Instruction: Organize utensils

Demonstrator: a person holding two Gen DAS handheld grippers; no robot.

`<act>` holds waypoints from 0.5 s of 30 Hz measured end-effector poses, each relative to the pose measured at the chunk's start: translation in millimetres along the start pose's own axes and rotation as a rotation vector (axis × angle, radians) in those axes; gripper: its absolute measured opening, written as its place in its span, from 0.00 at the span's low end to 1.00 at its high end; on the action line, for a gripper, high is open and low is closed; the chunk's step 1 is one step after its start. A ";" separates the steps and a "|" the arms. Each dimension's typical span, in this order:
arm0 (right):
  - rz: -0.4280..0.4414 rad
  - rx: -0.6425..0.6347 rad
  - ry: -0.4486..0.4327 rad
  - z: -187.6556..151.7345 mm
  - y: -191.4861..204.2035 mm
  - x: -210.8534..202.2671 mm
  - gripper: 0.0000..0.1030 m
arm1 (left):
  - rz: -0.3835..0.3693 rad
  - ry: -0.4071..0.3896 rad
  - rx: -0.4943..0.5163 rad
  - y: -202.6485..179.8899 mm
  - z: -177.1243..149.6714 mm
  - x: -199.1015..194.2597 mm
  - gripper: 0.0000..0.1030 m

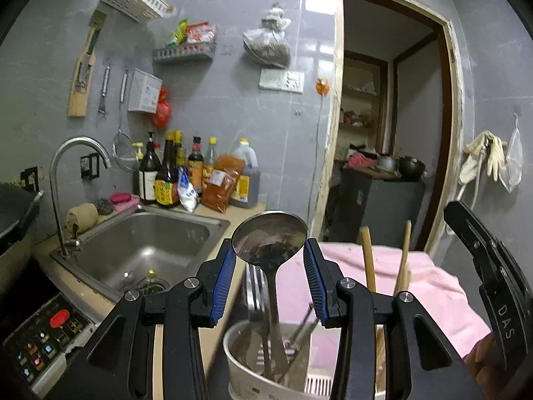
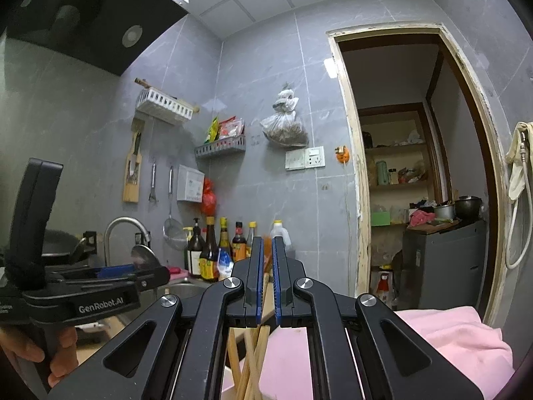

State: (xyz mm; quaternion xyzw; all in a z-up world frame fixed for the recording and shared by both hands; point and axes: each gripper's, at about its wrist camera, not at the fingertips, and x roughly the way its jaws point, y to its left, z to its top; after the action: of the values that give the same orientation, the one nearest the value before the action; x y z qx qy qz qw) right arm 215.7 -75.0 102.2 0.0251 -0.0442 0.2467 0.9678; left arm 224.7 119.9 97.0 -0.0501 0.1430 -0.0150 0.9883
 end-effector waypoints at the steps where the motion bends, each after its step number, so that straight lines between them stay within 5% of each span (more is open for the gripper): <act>1: 0.001 -0.001 0.005 -1.0 0.3 -0.3 0.03 | -0.010 0.017 0.001 -0.5 -2.1 1.5 0.36; 8: -0.013 0.014 0.029 -1.3 -5.0 -2.7 0.09 | -0.064 0.074 -0.007 -1.7 -6.8 1.6 0.37; 12: -0.027 0.037 0.040 0.0 -11.7 -7.1 0.23 | -0.073 0.048 -0.004 -6.2 -4.6 -7.2 0.45; 15: -0.038 0.045 0.044 1.3 -17.4 -13.2 0.23 | -0.075 0.039 0.003 -11.7 -1.7 -13.3 0.46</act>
State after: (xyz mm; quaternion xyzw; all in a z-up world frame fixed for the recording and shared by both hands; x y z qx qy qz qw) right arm 212.4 -96.6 101.7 0.0423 -0.0166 0.2298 0.9722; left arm 211.3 108.7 100.3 -0.0538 0.1600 -0.0530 0.9842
